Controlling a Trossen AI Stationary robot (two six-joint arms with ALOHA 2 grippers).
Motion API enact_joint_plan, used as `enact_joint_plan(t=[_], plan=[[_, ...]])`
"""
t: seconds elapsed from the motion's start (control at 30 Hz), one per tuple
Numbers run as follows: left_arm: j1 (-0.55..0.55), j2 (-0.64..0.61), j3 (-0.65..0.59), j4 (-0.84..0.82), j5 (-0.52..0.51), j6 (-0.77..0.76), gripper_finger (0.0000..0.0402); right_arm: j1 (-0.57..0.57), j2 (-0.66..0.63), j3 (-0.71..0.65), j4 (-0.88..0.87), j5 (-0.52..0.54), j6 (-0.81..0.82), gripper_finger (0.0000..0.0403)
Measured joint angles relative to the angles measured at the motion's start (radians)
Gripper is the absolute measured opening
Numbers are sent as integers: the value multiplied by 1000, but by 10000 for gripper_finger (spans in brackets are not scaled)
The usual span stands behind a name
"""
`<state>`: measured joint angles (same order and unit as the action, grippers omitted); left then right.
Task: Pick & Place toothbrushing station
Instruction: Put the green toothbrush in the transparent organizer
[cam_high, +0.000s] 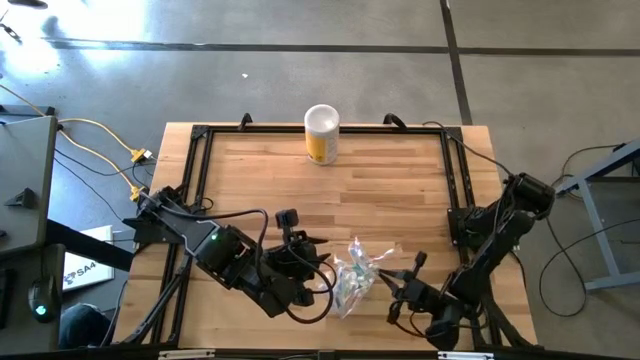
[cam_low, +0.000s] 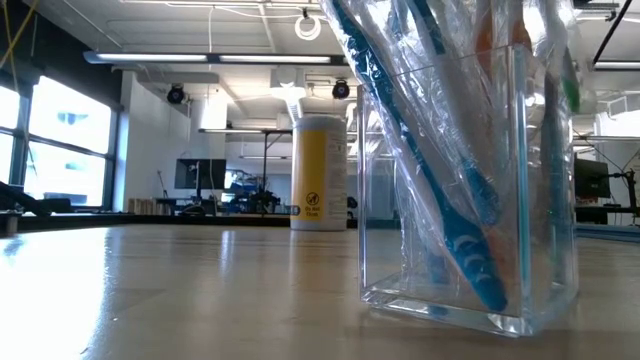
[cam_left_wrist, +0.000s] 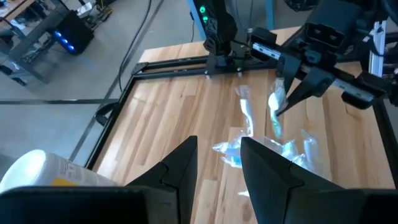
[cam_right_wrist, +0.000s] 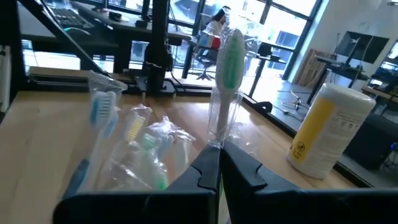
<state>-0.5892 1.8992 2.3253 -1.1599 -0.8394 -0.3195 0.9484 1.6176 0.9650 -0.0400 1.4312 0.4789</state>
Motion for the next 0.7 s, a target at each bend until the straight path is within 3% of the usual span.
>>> enact_joint_plan(t=[0.4, 0.53, 0.7], plan=[[-2, 1, 0, -94, 36, 19, 118, -119, 80, 0, 30, -46, 51, 3], [-32, -20, -2, -193, -78, -11, 118, -130, 99, 0, 60, -51, 52, 3], [-72, -111, 0, -414, -161, -196, 118, -131, 102, 0, 79, -50, 52, 3]])
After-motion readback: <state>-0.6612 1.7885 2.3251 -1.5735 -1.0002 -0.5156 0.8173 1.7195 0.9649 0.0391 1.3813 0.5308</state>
